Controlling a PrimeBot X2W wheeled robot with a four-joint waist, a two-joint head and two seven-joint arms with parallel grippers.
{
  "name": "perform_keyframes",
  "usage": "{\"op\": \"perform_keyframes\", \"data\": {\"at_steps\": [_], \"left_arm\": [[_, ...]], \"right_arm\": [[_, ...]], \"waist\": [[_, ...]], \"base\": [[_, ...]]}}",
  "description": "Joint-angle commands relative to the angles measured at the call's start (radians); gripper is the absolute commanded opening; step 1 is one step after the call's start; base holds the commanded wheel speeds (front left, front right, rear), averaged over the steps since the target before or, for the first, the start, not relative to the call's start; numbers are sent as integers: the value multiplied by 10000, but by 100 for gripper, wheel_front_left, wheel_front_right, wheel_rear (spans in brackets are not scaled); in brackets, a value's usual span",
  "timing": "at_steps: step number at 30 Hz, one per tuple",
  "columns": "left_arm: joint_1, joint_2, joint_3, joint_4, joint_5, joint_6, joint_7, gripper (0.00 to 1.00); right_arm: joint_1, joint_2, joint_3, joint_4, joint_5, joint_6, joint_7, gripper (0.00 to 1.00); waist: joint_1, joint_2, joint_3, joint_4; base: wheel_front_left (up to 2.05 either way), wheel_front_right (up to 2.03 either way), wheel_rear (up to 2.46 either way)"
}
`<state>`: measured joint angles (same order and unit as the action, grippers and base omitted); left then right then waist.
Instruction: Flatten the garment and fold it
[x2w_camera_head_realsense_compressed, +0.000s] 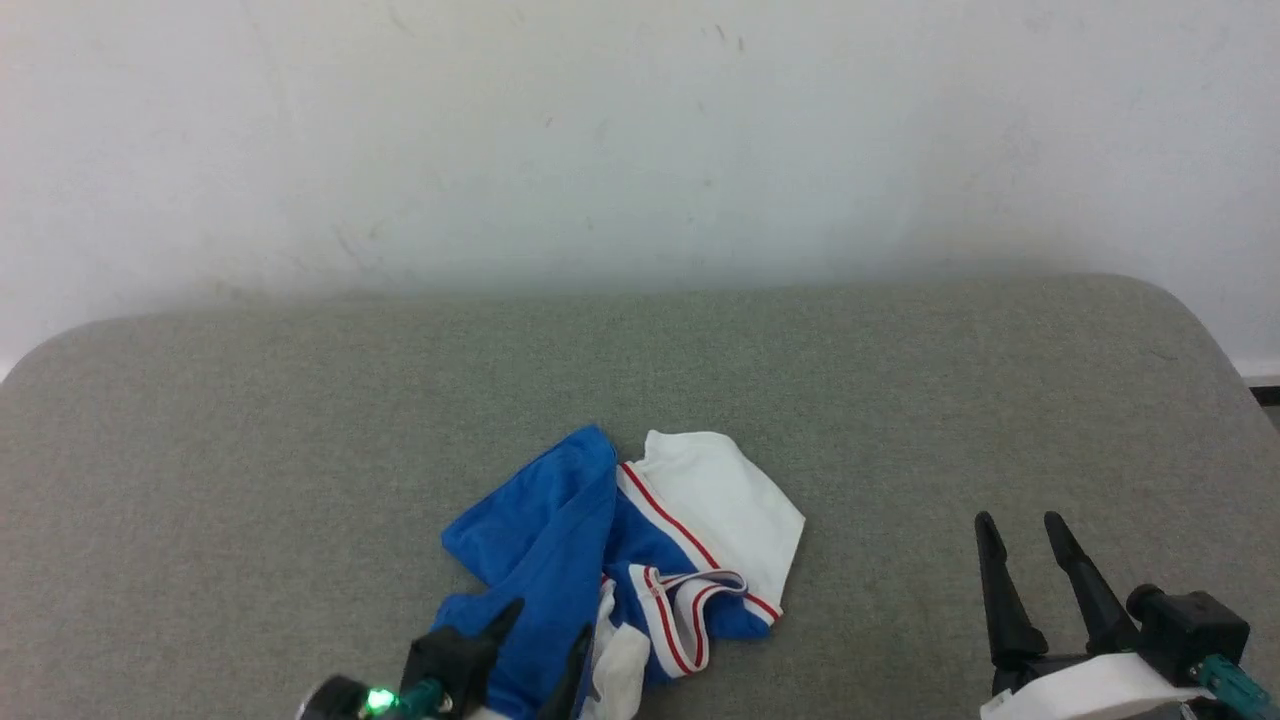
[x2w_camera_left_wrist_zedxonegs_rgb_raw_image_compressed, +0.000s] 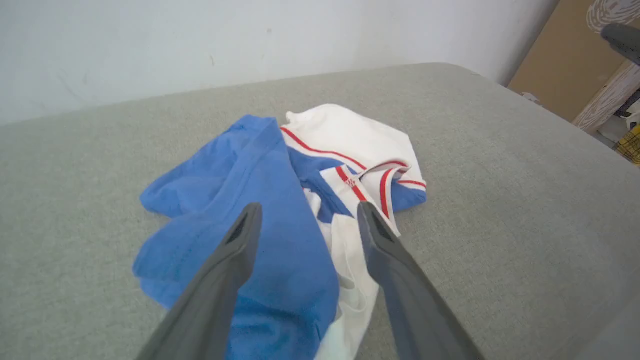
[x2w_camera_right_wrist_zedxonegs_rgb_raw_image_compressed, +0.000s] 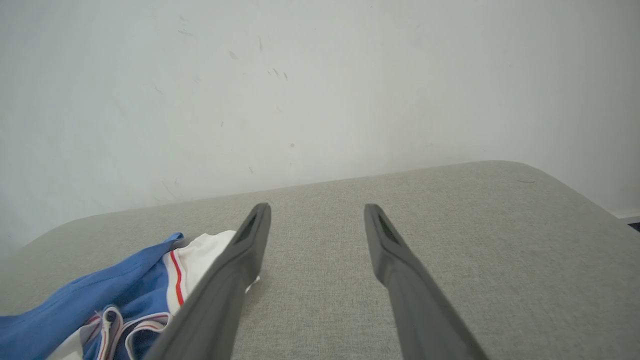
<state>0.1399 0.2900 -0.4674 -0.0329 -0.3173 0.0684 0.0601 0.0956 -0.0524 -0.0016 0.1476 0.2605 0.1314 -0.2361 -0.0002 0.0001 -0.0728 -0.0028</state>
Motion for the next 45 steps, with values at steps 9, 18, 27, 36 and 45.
{"op": "perform_keyframes", "data": {"at_steps": [9, 18, 27, 36, 45], "left_arm": [[-3295, 633, 267, 767, -134, -966, 1969, 100], [-5258, 765, 431, 4386, -947, -1500, 4052, 100], [-5680, 725, -289, 6818, -1792, -1908, 6465, 39], [-6168, 1359, 483, 6169, -1869, -1249, 3955, 0], [-5096, 2642, 3167, 5526, -2649, 852, 1799, 0]], "right_arm": [[-110, 22, 147, -332, -81, -7, 171, 100], [-450, 22, 185, -277, 25, -7, 73, 100], [-783, 22, 328, -16, 144, -7, -69, 100], [-767, 22, 245, 183, 208, -7, -168, 100], [-705, 22, 243, 122, 140, -7, -196, 100]], "waist": [[2, -1, 430, -78], [2, -1, 1207, -799], [2, -1, 1478, -1153], [2, -1, 1367, -1007], [2, -1, 1339, -733]], "base": [[0, 0, 0], [0, 0, 0], [0, 0, 0], [0, 0, 0], [0, 0, 0]]}}
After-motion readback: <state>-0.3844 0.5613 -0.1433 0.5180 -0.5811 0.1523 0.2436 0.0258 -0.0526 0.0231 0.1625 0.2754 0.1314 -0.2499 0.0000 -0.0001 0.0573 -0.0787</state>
